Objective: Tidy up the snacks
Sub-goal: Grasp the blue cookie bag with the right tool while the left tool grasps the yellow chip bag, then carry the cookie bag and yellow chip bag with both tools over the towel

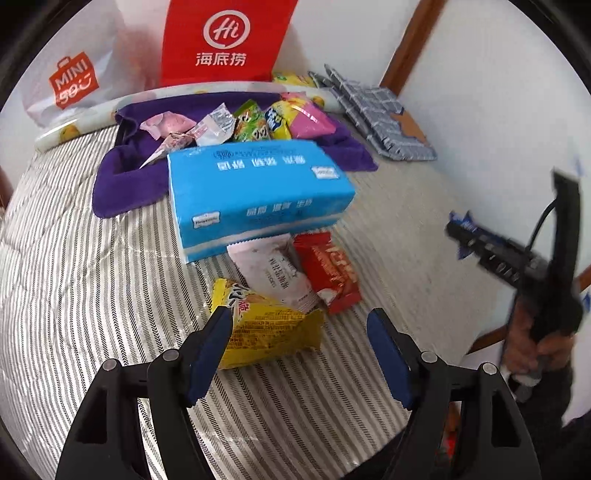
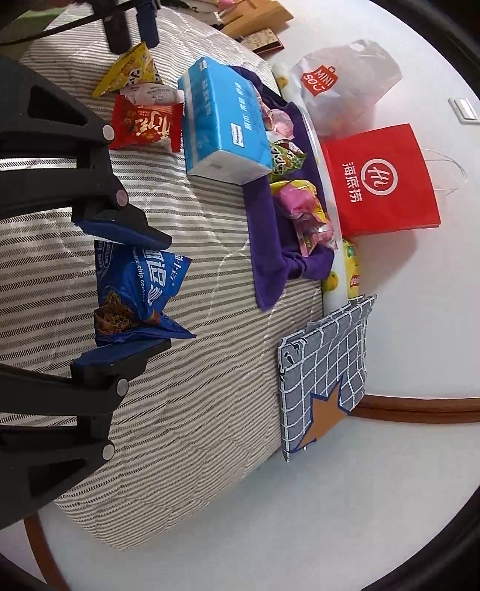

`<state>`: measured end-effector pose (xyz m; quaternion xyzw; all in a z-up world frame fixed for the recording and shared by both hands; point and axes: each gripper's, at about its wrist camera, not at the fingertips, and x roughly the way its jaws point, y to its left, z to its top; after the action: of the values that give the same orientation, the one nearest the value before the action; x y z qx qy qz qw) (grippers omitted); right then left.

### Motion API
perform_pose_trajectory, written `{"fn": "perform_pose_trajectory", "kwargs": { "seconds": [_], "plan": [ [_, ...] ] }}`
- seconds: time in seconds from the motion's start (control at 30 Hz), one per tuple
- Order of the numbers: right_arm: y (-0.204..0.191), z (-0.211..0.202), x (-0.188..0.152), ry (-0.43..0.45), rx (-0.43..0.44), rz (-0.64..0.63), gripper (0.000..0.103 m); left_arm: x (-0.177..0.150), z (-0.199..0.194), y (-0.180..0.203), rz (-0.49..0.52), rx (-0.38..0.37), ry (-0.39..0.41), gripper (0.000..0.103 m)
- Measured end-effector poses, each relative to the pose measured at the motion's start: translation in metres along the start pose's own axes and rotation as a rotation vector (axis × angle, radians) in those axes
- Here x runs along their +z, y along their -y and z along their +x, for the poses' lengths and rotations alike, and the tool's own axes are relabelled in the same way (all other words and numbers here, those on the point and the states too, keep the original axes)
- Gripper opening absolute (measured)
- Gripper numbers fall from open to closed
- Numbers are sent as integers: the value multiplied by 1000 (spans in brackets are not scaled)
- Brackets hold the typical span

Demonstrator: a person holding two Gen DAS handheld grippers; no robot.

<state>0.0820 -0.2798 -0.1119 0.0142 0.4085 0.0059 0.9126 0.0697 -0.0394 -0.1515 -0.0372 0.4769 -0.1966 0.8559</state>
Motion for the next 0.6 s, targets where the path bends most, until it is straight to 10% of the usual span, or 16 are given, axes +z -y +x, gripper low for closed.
{"fn": "perform_pose_trajectory", "kwargs": {
  "seconds": [0.2,0.6],
  "plan": [
    [-4,-3,1,-2,-17,-14,45,-6,21,-10,-8,120,-42,72],
    [-24,-10,16,8,-8,-28,45,-6,-1,-26,-25,28,16,55]
  ]
}}
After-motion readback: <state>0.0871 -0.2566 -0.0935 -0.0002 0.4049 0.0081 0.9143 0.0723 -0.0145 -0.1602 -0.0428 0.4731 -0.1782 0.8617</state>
